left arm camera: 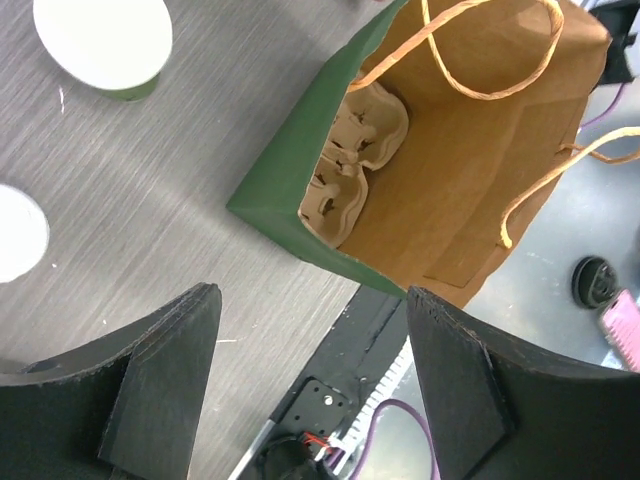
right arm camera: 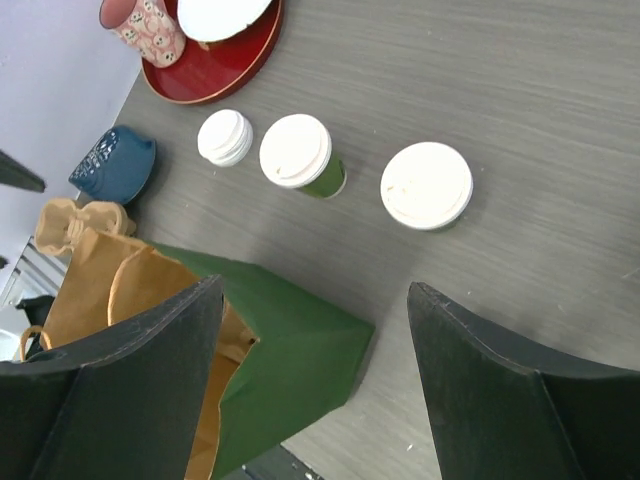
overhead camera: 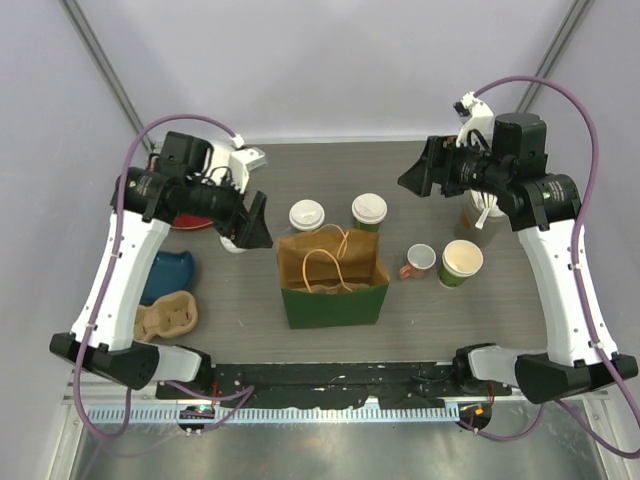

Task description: Pack the takeout coffee

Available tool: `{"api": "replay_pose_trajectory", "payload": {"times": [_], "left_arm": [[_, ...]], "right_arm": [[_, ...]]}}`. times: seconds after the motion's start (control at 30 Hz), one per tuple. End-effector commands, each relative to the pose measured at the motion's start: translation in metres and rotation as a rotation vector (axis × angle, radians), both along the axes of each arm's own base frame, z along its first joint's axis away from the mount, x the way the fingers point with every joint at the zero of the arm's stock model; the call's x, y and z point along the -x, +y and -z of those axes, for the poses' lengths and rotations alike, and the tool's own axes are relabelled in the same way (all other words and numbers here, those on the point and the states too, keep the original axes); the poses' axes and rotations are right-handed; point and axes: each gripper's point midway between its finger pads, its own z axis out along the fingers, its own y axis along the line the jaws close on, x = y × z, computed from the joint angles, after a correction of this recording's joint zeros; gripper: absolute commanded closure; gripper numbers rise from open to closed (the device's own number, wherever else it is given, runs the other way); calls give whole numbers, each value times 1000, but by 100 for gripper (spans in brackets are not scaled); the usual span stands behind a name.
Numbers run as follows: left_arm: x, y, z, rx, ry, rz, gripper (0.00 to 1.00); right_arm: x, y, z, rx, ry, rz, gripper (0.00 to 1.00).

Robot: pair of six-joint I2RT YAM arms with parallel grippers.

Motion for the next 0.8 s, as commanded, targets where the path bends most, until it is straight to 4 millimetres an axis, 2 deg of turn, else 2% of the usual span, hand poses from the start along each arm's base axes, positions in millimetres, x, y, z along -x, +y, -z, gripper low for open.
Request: {"api": "replay_pose_trajectory", "payload": {"times": [0.0, 0.03, 0.1, 0.2, 0.3, 0.37, 0.47, 0.63, 0.7, 0.77], "left_arm": [[-1, -13, 5, -129, -47, 103, 21], [-4, -15, 9, -171, -52, 134, 21], [-1, -22, 1, -197, -81, 175, 20], [-17, -26, 0, -215, -125, 177, 19], [-27, -38, 10, -235, -126, 208, 19], [-24, -49, 15, -246, -123, 247, 20], [-22, -57, 26, -266, -100, 286, 21], [-23, -59, 35, -274, -116, 352, 26], [-25, -56, 48, -299, -121, 374, 29], [-19, -54, 59, -302, -113, 411, 33]], "right_arm": [[29, 3, -1, -14, 36, -48, 21], [31, 6, -1, -29, 45, -64, 21], [31, 10, 2, -41, 71, -85, 21], [29, 9, 9, -46, 114, -65, 23], [34, 13, 17, -83, 157, -59, 25], [38, 15, 23, -96, 178, -77, 25], [39, 15, 27, -84, 182, -89, 25], [14, 19, 30, -83, 176, -83, 26], [0, 19, 28, -81, 144, -68, 27], [-14, 19, 28, -93, 144, -33, 28]]}}
